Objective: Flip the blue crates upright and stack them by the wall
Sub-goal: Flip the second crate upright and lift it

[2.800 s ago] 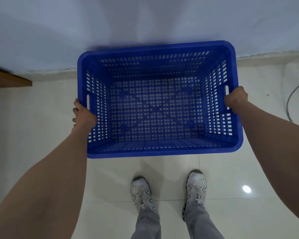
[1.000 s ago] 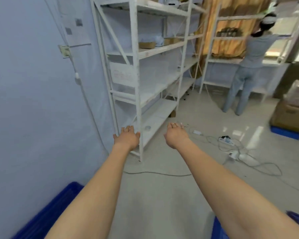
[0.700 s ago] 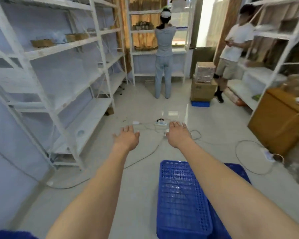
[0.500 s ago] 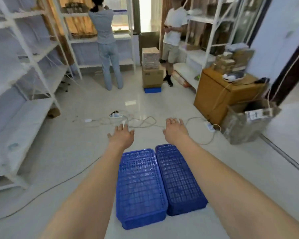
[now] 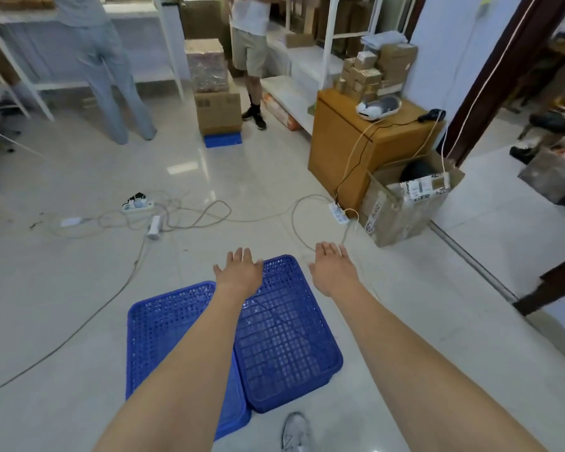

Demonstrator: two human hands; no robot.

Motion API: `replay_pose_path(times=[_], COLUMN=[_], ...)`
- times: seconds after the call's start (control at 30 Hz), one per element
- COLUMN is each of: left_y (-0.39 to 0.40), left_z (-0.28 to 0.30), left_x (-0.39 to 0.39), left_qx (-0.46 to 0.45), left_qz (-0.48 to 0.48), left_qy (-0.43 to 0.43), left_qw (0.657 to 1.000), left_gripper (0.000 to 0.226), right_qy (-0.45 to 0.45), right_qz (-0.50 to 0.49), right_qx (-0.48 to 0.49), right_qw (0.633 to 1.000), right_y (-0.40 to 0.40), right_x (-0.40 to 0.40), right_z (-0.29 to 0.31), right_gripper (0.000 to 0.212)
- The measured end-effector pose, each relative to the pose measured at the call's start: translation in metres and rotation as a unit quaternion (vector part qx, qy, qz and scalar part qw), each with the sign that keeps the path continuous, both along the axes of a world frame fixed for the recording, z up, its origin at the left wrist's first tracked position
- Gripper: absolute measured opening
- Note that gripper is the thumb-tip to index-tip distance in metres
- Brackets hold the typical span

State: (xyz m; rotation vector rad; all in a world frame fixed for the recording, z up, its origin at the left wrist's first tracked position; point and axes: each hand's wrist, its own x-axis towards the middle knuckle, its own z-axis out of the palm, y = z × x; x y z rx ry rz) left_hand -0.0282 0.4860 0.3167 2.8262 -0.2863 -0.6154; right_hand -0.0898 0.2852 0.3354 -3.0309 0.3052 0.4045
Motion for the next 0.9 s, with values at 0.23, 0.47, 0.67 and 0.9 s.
replay_pose_path(times=[0.23,0.47,0.67,0.9], left_y=[-0.031,-0.054,-0.074,-0.084], left_z=[-0.049,-0.111,-0.212,-0.399], left_x=[0.042,0.066,0.075,0.084], left_qx=[0.029,0.066,0.071,0.073], left_qz=[0.05,0.095,0.131,0.125], left_qy=[0.062,0.12,0.17,0.207], left_qw=[0.996,0.986,0.974,0.968], left_gripper=[0.062,0.064,0.063,0.065], right_qy=[0.046,0.105,0.162,0.2], right_qz=[0.047,0.096,0.113,0.057], right_qx=[0.032,0.067,0.074,0.042], right_qw=[0.997,0.988,0.978,0.977], right_y=[-0.038,-0.061,-0.084,-0.115], right_x=[0.072,0.121,0.15,0.152], right_z=[-0.056,-0.133,-0.233,-0.41], right_gripper=[0.061,0.06,0.059,0.063])
